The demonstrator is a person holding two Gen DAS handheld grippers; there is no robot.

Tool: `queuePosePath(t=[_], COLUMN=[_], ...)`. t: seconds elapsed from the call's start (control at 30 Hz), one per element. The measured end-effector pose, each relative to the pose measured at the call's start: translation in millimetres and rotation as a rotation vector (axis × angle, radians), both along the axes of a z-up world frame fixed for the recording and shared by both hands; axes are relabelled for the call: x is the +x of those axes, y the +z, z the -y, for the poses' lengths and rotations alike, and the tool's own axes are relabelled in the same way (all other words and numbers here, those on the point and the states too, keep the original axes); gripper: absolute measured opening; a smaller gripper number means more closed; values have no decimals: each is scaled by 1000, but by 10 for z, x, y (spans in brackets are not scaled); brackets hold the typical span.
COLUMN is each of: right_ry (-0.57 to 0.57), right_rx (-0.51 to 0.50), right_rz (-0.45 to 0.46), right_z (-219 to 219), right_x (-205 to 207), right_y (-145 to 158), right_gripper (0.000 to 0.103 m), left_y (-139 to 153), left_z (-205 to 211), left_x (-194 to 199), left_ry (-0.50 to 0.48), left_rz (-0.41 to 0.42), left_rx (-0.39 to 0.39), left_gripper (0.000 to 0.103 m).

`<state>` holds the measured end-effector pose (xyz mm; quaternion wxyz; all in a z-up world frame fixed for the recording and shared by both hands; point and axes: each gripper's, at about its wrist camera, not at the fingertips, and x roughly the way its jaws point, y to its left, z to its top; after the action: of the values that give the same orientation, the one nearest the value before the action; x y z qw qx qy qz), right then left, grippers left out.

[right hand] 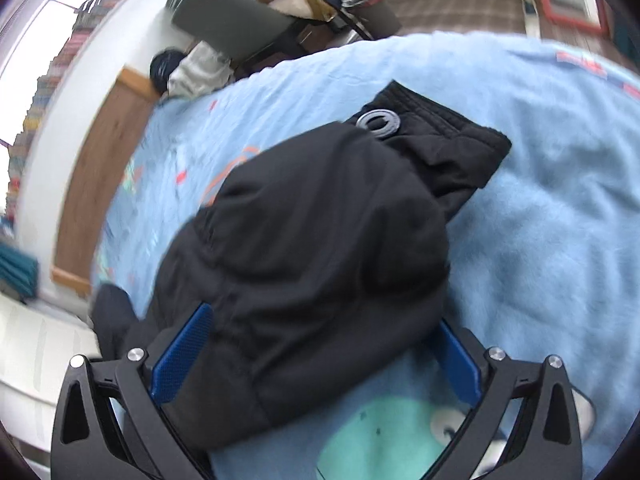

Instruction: Fold large clothes

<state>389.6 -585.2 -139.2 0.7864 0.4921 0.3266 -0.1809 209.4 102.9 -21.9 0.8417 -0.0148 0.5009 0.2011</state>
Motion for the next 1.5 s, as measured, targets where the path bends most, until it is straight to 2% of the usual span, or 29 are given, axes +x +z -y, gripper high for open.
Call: queuePosePath(t=[0.07, 0.17, 0.2, 0.23, 0.33, 0.43, 0.6, 0.8, 1.0, 1.23, 1.5], right_ry=[-33, -56, -62, -67, -61, -36, 38, 151, 308, 514, 710], right_rx=[17, 33, 44, 66, 75, 43, -66, -180, -232, -235, -287], right_rz=[34, 55, 59, 69, 95, 123, 176, 257, 351, 405, 357], right_z=[56, 113, 136, 158, 170, 131, -25, -337, -981, -1960, -3011], right_x=[0, 28, 28, 28, 48, 98, 132, 281, 355, 462, 493], right_y=[-36, -67, -87, -118, -106, 27, 455, 1102, 1646, 1881, 1740], right_gripper=[100, 75, 61, 51, 37, 23, 17, 16, 16, 16, 16], left_y=[-18, -41, -42, -42, -31, -1, 34, 72, 123, 145, 101], left_z=[-17, -26, -22, -16, -12, -3, -27, -94, -166, -292, -466], left_x=[1, 21, 27, 34, 46, 44, 14, -96, -191, -308, -420], left_ry=[12, 18, 18, 17, 16, 12, 16, 29, 35, 47, 81], left_rz=[-5, -13, -12, -11, -1, 15, 32, 52, 79, 95, 93], left_rx=[0, -1, 0, -3, -25, -42, -76, -117, -146, -166, -176], left_gripper=[99, 99, 99, 99, 99, 99, 99, 99, 99, 99, 99])
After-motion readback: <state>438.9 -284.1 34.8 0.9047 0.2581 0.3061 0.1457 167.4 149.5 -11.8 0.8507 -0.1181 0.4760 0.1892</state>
